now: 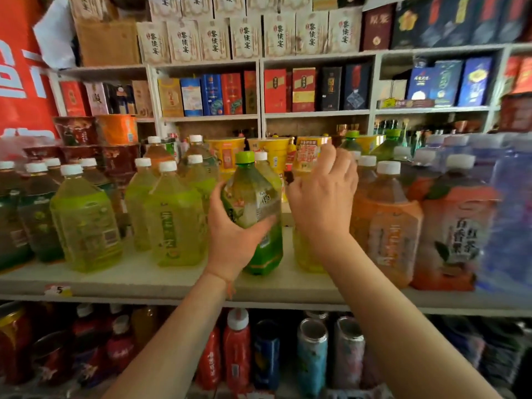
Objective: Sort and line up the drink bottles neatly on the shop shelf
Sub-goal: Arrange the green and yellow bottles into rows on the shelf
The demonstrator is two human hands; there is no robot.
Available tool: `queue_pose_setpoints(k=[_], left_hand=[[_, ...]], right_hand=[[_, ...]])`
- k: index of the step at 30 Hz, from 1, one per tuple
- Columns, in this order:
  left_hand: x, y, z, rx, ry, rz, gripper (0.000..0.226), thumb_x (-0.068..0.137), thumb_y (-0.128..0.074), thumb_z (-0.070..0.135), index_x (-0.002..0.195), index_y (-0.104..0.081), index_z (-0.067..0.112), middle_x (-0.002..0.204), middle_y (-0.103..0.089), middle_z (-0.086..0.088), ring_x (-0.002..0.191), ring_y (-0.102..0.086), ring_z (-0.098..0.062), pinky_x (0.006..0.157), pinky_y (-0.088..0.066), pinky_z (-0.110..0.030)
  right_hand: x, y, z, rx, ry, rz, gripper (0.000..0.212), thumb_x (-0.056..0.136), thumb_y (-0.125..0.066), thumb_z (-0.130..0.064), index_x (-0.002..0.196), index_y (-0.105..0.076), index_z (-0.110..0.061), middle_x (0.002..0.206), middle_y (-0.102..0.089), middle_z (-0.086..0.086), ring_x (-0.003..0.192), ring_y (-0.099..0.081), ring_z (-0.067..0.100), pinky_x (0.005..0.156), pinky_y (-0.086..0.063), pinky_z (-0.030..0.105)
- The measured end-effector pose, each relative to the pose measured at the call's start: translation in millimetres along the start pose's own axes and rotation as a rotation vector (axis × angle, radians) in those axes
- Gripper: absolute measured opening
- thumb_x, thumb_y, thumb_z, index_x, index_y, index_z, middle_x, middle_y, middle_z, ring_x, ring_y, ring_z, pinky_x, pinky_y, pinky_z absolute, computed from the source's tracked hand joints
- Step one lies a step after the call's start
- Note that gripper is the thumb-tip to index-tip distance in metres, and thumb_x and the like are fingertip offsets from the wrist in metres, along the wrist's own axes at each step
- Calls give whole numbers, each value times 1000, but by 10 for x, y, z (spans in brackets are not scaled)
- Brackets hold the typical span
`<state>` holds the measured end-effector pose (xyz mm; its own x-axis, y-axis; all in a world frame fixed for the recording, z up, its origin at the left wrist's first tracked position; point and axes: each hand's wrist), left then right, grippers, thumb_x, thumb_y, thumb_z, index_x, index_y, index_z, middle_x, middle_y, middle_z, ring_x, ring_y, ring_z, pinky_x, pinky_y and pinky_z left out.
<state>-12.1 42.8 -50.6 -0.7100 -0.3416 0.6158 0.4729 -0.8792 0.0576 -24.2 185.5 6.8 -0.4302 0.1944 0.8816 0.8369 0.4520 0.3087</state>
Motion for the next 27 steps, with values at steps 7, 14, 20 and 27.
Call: queue_pose_setpoints(k=[7, 14, 20, 27], left_hand=[[145, -230, -152, 77, 78, -13, 99, 59, -96, 43, 133, -30, 43, 135, -43, 9, 125, -43, -12, 106, -42, -38], [252, -304, -94, 209, 148, -49, 115, 65, -90, 50, 153, -19, 27, 147, -40, -5, 136, -41, -26, 112, -41, -46], [215, -117, -66, 217, 221, -175, 104, 83, -73, 57, 160, -6, 37, 164, -20, -3, 149, -24, -29, 117, -29, -52], [195, 33, 192, -27, 301, -142, 62, 85, -53, 72, 137, -57, 39, 148, -52, -1, 141, -45, -27, 115, -35, -56]], right_hand=[[12, -40, 116, -101, -67, -374, 105, 89, -67, -41, 156, 6, -6, 146, -37, 19, 122, -48, 39, 90, -50, 45], [-76, -7, 175, -53, -45, -445, 102, 85, -68, -46, 157, 0, -22, 138, -38, 17, 112, -54, 37, 71, -47, 36], [-62, 79, 201, -10, -60, -466, 102, 86, -63, -56, 158, 4, -29, 131, -45, 14, 109, -57, 33, 74, -48, 37], [79, 414, -113, 313, 10, -509, 97, 82, -64, -58, 156, -4, -42, 127, -56, -1, 98, -62, 18, 72, -58, 36]])
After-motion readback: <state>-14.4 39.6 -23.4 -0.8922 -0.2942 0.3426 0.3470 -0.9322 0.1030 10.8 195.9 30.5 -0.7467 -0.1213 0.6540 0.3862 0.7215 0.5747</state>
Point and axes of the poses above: each hand's wrist, its own x-axis towards the middle knuckle, its own y-axis out of the back of the hand, z = x × y
